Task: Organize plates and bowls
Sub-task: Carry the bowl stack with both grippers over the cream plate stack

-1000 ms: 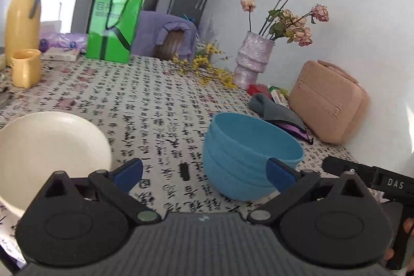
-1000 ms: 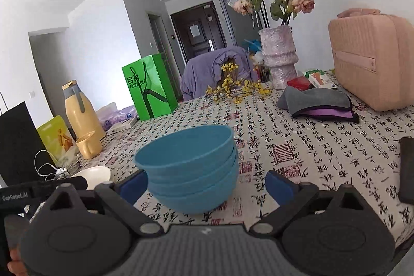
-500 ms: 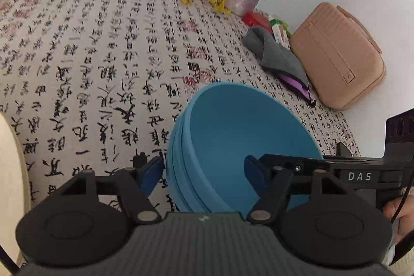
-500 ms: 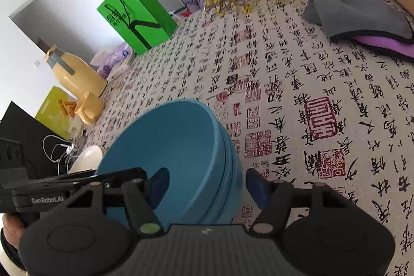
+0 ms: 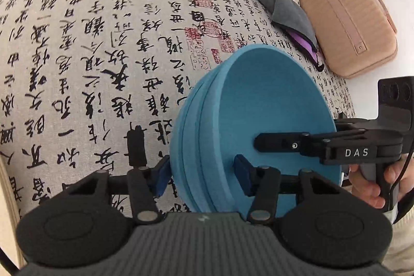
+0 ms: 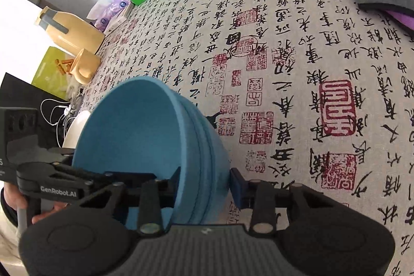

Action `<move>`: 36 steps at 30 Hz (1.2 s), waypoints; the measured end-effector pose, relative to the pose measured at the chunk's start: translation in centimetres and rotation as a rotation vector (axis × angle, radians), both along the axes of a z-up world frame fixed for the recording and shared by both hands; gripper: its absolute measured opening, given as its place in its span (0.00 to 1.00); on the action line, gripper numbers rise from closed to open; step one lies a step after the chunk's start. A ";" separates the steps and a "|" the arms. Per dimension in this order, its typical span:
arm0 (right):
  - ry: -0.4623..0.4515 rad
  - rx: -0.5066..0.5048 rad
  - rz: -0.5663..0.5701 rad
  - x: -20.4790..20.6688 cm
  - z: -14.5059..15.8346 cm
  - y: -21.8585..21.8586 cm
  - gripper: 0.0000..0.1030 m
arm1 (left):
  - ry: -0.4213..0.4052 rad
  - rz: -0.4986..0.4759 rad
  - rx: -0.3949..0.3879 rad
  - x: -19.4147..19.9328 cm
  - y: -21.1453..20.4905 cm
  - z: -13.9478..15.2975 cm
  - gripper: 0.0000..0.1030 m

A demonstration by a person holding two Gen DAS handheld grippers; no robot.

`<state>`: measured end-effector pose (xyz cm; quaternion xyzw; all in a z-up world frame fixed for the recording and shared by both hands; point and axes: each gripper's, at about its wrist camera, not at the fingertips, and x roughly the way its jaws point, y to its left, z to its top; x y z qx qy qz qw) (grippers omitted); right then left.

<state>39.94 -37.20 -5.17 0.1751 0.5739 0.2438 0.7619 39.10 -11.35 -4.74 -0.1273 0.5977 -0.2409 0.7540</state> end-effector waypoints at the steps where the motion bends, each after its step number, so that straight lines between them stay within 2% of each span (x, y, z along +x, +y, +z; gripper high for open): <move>1: 0.002 -0.004 0.004 0.1 0.1 0.1 0.34 | 0.011 0.009 -0.007 0.2 0.2 0.0 0.47; 6: 0.038 0.034 -0.027 0.3 0.2 -0.6 0.30 | 0.011 0.025 -0.034 -0.2 1.2 0.4 0.43; 11: 0.013 0.026 -0.055 -0.5 1.1 -0.6 0.30 | 0.008 0.049 -0.053 -0.3 1.3 0.7 0.42; 19: 0.001 0.041 -0.094 -1.4 3.1 0.3 0.30 | -0.037 0.076 -0.097 -1.6 4.4 3.4 0.39; 25: -0.017 0.049 -0.061 -1.5 5.3 4.5 0.30 | -0.068 0.124 -0.092 -3.2 9.5 5.7 0.39; 36: -0.019 0.085 0.058 0.4 6.3 17.9 0.30 | -0.086 0.267 -0.049 -4.7 21.5 7.1 0.39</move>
